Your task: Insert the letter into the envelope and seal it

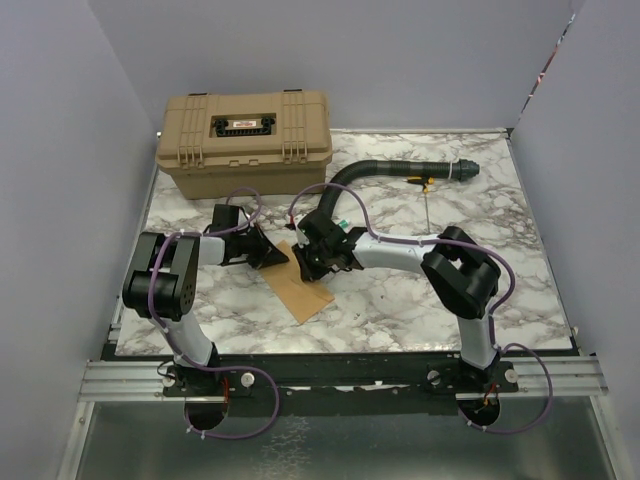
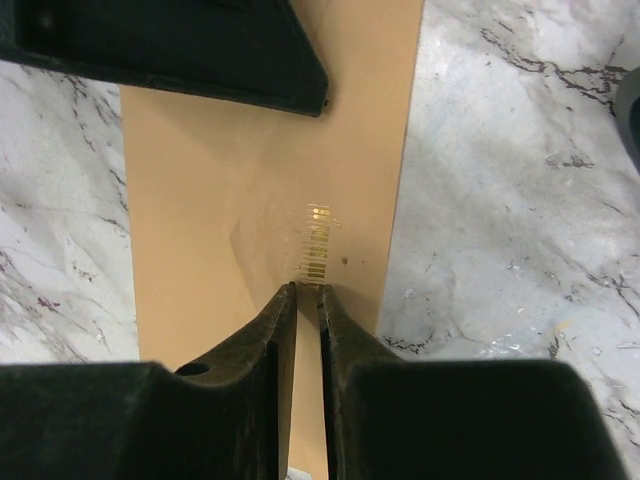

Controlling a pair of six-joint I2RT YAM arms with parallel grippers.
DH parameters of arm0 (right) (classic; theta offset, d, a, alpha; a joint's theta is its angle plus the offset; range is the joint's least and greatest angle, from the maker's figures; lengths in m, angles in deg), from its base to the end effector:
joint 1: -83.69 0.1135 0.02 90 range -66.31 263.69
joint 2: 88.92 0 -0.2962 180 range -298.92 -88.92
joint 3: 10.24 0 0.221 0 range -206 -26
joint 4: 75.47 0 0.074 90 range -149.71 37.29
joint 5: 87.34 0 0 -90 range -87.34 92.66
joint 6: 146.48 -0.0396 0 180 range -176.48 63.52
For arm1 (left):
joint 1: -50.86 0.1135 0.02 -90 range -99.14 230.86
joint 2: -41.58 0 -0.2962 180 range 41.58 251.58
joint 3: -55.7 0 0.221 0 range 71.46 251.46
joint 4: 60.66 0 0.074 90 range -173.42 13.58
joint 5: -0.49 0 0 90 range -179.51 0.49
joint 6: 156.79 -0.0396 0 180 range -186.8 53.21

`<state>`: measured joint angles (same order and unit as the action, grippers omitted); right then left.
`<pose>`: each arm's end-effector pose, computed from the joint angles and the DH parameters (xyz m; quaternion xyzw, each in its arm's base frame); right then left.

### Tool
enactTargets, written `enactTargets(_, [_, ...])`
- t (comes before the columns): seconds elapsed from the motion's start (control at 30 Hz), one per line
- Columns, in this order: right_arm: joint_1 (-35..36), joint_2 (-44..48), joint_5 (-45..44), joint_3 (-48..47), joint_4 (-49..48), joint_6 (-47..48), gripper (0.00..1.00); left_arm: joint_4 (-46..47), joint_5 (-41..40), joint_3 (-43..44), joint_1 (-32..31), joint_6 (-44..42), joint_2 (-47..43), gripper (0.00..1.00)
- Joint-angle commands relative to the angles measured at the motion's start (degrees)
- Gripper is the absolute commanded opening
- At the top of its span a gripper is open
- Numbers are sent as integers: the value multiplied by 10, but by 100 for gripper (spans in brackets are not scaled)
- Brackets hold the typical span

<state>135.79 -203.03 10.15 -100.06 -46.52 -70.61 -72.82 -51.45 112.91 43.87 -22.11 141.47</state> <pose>0.2479 0.3269 0.2022 -0.3275 0.8887 0.2238 0.2297 0.2888 -0.0600 0.1695 -0.1979 0.8847 -0.4042 0.1215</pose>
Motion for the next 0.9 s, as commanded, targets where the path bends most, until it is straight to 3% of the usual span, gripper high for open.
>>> enactTargets(0.0, [-9, -18, -61, -14, 55, -6, 17, -32, -55, -44, -5, -24, 20, 0])
enactTargets(0.37, [-7, -103, -91, -182, 148, -26, 11, -35, -87, -87, -5, 9, 26, 0])
enactTargets(0.6, [11, -127, -91, -212, 145, -19, 6, -29, -93, -91, -4, 32, 27, 0])
enactTargets(0.87, [28, -123, -88, -204, 120, 5, 11, -9, -91, -106, -2, 54, 33, 0])
